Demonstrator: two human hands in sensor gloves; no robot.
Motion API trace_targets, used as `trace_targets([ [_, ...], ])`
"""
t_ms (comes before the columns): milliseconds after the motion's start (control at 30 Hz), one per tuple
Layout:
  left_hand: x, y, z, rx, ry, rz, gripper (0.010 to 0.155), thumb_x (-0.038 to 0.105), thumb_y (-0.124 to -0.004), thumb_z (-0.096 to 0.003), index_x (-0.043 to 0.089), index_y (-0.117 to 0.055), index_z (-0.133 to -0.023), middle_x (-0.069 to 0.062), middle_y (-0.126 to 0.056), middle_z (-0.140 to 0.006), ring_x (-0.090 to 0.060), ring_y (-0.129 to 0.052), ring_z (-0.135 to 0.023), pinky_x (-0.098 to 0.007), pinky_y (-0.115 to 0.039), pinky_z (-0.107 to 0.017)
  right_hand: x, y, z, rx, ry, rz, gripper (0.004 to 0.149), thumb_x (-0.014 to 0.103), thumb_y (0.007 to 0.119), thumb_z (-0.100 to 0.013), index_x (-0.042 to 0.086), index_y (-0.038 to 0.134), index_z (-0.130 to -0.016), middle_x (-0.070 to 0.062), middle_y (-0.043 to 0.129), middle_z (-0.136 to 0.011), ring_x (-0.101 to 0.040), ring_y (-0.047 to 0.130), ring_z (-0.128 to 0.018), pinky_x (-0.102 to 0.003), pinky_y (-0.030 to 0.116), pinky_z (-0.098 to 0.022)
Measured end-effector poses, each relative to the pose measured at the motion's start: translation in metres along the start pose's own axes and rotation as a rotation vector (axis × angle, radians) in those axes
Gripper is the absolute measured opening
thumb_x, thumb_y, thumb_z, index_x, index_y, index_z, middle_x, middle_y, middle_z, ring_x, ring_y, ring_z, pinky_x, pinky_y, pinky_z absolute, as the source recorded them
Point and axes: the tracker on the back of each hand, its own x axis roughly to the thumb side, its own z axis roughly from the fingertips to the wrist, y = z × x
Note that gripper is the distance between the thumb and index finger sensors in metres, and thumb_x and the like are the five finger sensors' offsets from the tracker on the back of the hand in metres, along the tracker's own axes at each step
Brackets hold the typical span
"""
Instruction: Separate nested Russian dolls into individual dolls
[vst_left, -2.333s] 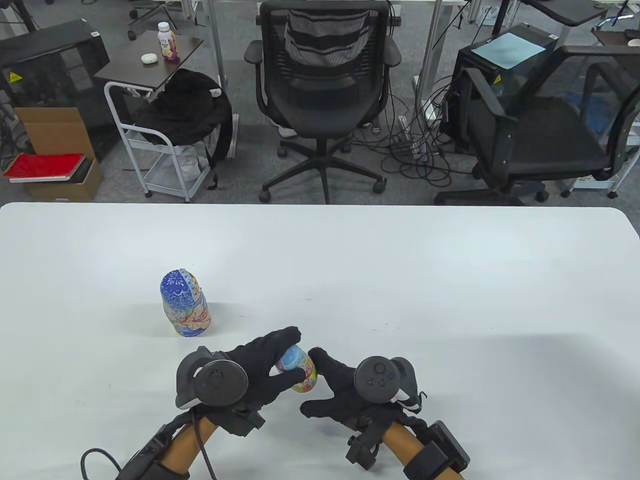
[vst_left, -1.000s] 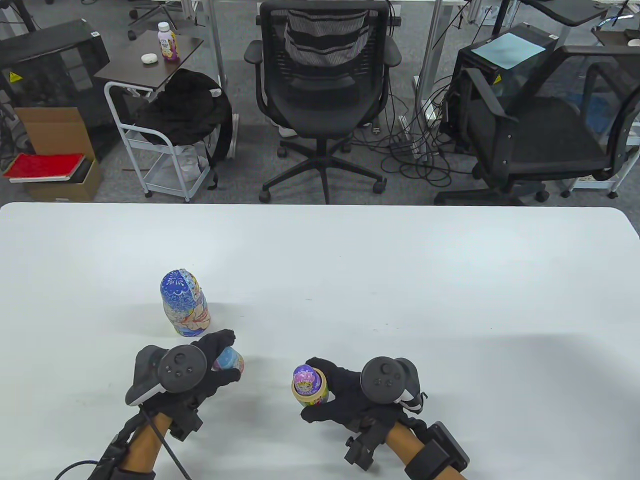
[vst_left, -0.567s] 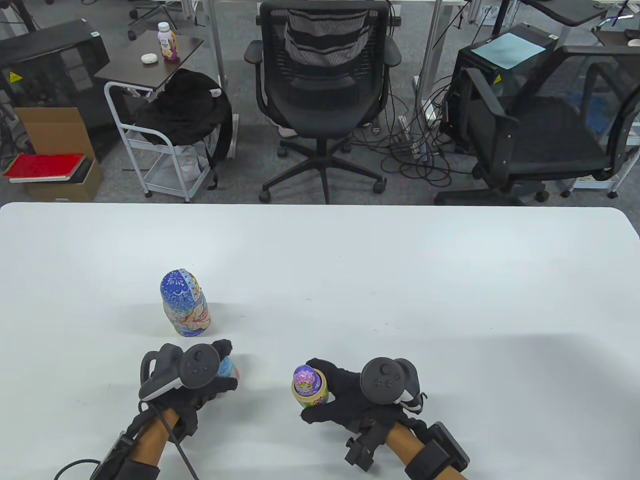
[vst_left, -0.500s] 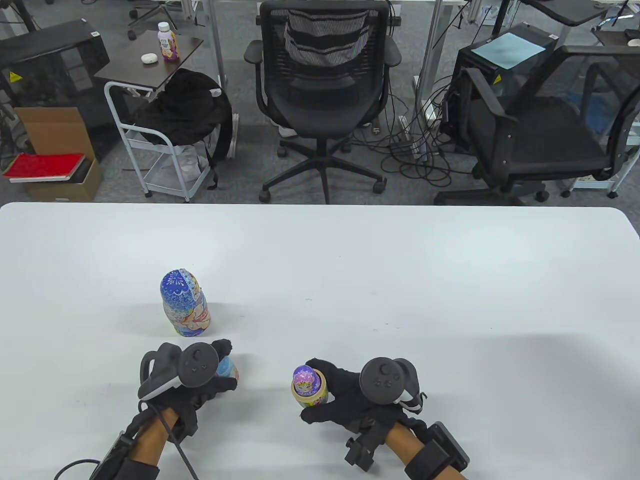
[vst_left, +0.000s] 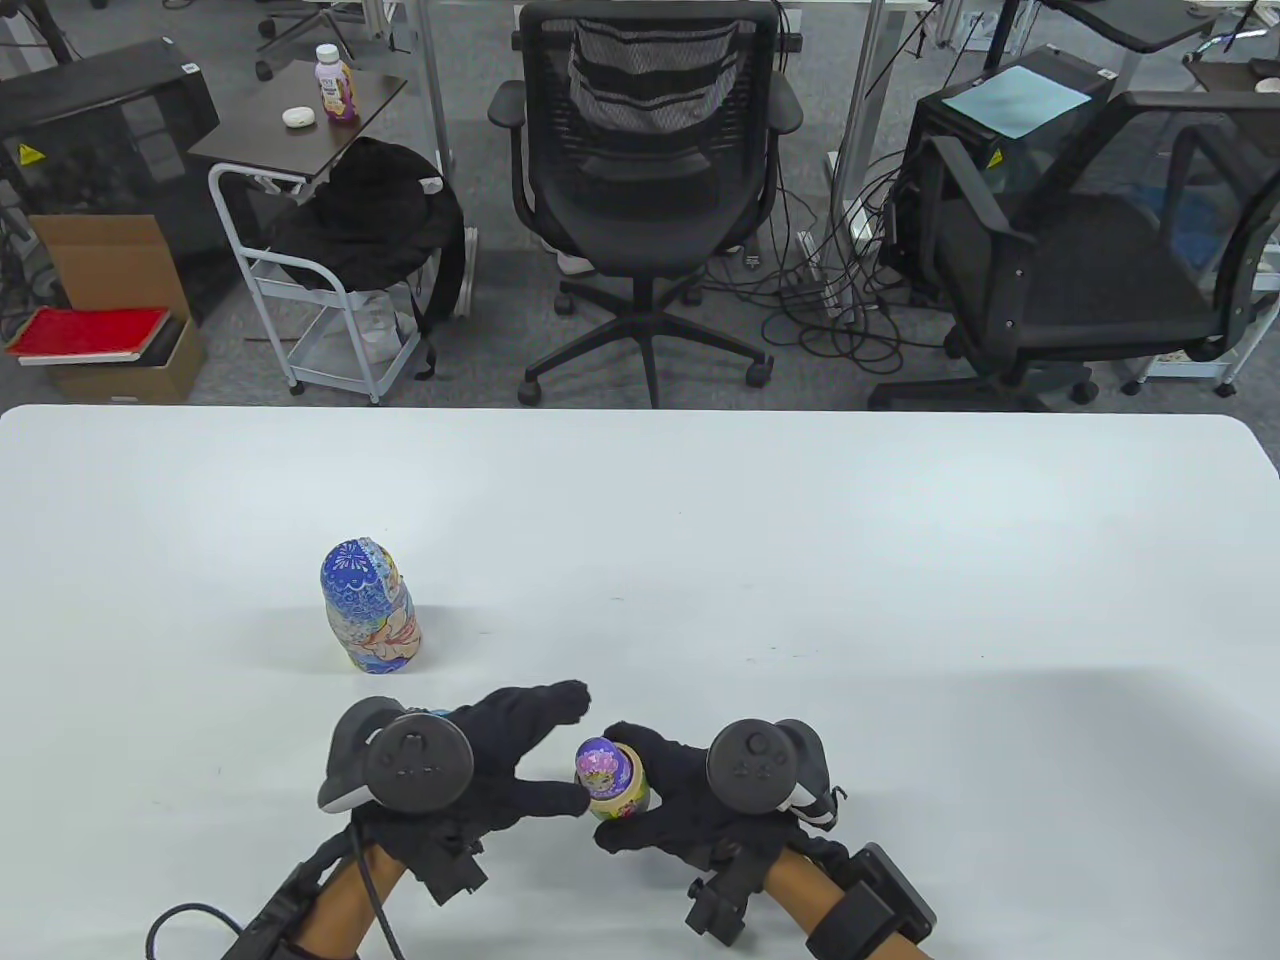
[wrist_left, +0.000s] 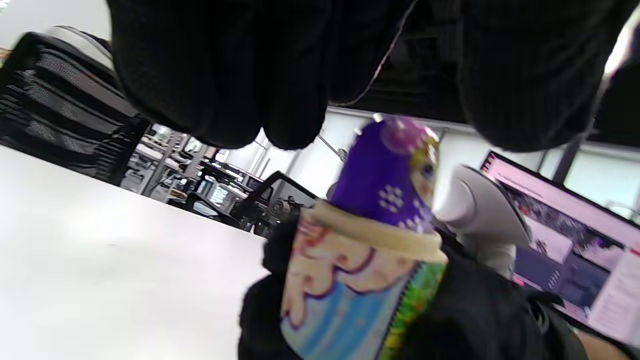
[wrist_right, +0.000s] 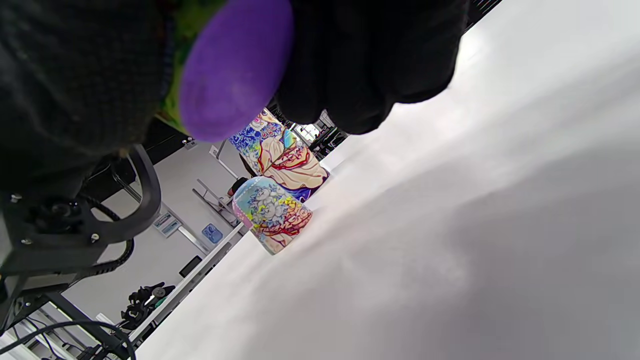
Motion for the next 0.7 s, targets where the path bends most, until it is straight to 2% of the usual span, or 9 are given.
trace_targets([
  [67,0.010,-0.004,-0.005,0.006,-0.036,-0.070,0.081,0.064,-0.084,-0.0440,0.018,-0.061,-0.107,-0.008,-0.086,-0.097,-0.036,-0.095,-0.080,-0.044,-0.085,-0.058,0.002,0.002,0.000,0.008,-0.006,-0.003,0.092,0.056,0.092,-0.033,0.007,0.056,-0.103,-0.018,0.088,-0.091,-0.037,0.091,-0.083,-0.048,0.078,-0.063],
  [167,0.015,-0.006,-0.008,0.021,-0.041,-0.084,0.071,0.058,-0.089,-0.0441,0.020,-0.071,-0.101,-0.006,-0.095,-0.086,-0.029,-0.103,-0.068,-0.038,-0.091,-0.051,0.005,0.006,0.000,0.030,-0.016,0.016,0.092,0.055,0.092,-0.033,0.006,0.056,-0.103,-0.018,0.087,-0.091,-0.038,0.090,-0.083,-0.048,0.078,-0.064],
  [367,0.014,0.002,-0.006,0.040,-0.054,-0.020,0.067,0.052,-0.091,-0.0452,0.017,-0.074,-0.099,-0.009,-0.096,-0.085,-0.030,-0.106,-0.063,-0.035,-0.094,-0.047,0.006,0.008,-0.001,0.038,-0.017,-0.008,0.092,0.055,0.092,-0.033,0.007,0.056,-0.103,-0.018,0.087,-0.092,-0.038,0.090,-0.084,-0.048,0.077,-0.064],
  [700,0.003,0.050,0.006,0.190,-0.016,0.036,0.068,0.053,-0.090,-0.0461,0.017,-0.073,-0.101,-0.010,-0.096,-0.085,-0.029,-0.107,-0.061,-0.034,-0.095,-0.046,0.004,0.006,-0.002,0.060,0.027,0.013,0.092,0.054,0.092,-0.034,0.005,0.056,-0.103,-0.021,0.087,-0.091,-0.040,0.090,-0.083,-0.050,0.077,-0.062],
])
